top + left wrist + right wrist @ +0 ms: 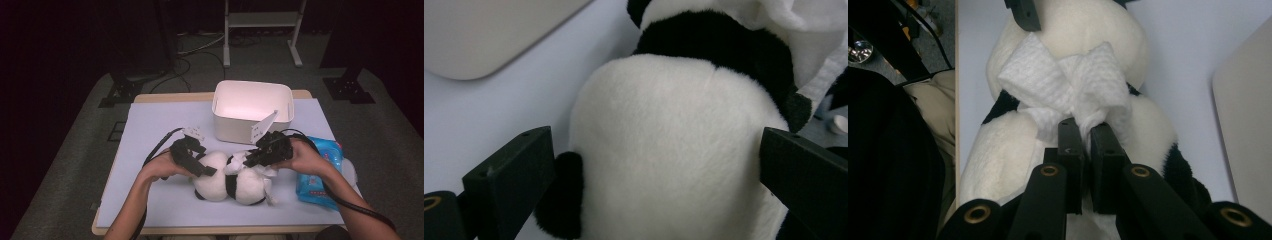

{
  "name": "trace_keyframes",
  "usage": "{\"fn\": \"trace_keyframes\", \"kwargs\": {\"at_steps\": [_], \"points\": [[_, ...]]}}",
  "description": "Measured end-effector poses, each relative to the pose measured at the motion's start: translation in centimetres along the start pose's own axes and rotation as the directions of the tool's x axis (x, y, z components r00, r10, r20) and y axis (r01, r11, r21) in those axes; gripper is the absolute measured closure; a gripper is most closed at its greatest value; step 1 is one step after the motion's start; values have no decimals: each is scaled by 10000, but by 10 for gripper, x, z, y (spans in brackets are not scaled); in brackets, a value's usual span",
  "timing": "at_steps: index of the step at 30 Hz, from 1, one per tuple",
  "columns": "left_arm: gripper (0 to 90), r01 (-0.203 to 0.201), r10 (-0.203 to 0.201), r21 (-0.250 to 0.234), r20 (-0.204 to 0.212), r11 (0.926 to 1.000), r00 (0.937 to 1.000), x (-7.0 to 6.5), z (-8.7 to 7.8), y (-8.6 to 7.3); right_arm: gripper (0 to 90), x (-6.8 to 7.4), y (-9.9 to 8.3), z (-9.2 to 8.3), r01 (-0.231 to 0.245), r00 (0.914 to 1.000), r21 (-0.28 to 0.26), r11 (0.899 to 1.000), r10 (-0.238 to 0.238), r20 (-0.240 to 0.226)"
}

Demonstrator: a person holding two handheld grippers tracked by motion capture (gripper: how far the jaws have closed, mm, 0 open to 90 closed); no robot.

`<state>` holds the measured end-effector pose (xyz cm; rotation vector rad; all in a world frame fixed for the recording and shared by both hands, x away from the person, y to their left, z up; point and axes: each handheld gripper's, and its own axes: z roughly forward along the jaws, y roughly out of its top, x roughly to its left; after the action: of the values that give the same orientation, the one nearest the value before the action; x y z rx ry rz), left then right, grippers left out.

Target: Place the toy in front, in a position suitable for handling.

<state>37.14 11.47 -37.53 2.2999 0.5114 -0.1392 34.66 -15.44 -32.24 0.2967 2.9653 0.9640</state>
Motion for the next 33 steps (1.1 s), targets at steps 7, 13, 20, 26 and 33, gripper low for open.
{"fn": "trace_keyframes", "kwargs": {"at_steps": [7,13,20,26,33], "points": [[110,42,-53,96,1092,9999,9940,6,19,-8,847,2,-1,1,88,10000,53,9999,-88,-38],[256,-226,244,-329,556,9992,9982,1,10,-6,846,-4,-1,-2,-122,9999,-62,9999,122,41],[294,-834,797,-488,-739,9953,9941,-8,-3,12,847,-12,2,-12,-246,9988,-236,9994,255,415],[297,-1284,1155,-674,-1696,9894,9787,-15,-10,18,847,-21,9,-17,-479,9957,-415,9980,510,768],[259,-1401,1292,-548,-1674,9886,9774,-28,-3,13,847,-24,2,-10,-566,9976,-437,9974,582,375]]}}
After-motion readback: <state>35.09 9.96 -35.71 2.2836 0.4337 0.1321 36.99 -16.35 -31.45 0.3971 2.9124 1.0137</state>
